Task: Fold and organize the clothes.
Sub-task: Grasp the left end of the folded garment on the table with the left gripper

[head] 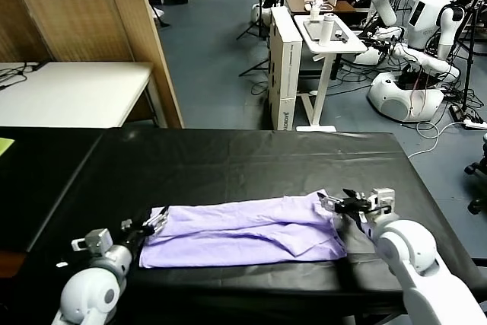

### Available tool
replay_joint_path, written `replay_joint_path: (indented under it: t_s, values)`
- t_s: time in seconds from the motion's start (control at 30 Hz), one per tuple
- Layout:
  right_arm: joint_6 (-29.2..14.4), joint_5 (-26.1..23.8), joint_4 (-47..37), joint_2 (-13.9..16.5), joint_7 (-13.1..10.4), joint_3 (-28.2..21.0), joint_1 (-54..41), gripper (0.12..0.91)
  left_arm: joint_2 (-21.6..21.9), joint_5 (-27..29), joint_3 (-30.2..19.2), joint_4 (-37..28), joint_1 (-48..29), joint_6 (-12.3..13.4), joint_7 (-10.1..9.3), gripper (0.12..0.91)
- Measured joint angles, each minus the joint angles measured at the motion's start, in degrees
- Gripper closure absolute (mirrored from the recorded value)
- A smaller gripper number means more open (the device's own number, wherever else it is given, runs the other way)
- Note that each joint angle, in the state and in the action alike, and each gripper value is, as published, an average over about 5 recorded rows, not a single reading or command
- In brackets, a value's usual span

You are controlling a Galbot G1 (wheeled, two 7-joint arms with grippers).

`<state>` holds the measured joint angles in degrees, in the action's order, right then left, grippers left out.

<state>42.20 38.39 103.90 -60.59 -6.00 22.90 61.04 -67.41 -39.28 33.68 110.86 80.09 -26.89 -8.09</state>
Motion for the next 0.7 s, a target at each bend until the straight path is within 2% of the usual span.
replay_joint_path:
  t_s: [0.1,0.2,0.3,0.47,0.57,0.63,0.7]
  values:
    - [0.0,-0.1,-0.8,-0.6,0.2,-0.5,-0.5,0.19,0.1,0.1,-0.1,-0.5,-0.1,0.1,0.07,0.132]
    - [0.0,-0.1,-1.0,-0.8,0.3,-0.6,-0.6,0.342,0.2,0.1,-0.1,-0.6,-0.1,0.1,0.08,0.201]
    - [0.0,-0.2,-1.1,-0.9,0.4,-0.6,-0.6,0.503,0.3,-0.1,-0.2,-0.4,0.0,-0.1,0.13,0.361]
    - [0.0,-0.4,-1.2,-1.3,0.3,-0.4,-0.4,0.787,0.4,-0.6,-0.7,0.3,0.2,-1.1,0.22,0.684]
    - [-0.3,-0.8,-1.1,-1.9,-0.4,-0.3,-0.1,0.869,0.3,-0.7,-1.2,0.6,-0.1,-1.4,0.25,0.837]
    - [-1.0,-1.3,-1.1,-2.4,-1.0,-0.1,0.1,0.881,0.3,-0.5,-1.5,0.3,-0.5,-1.4,0.28,0.875]
    - [-2.1,-1.9,-1.1,-2.9,-1.5,0.2,0.4,0.882,0.4,-0.4,-1.8,-0.3,-1.2,-1.4,0.31,0.877]
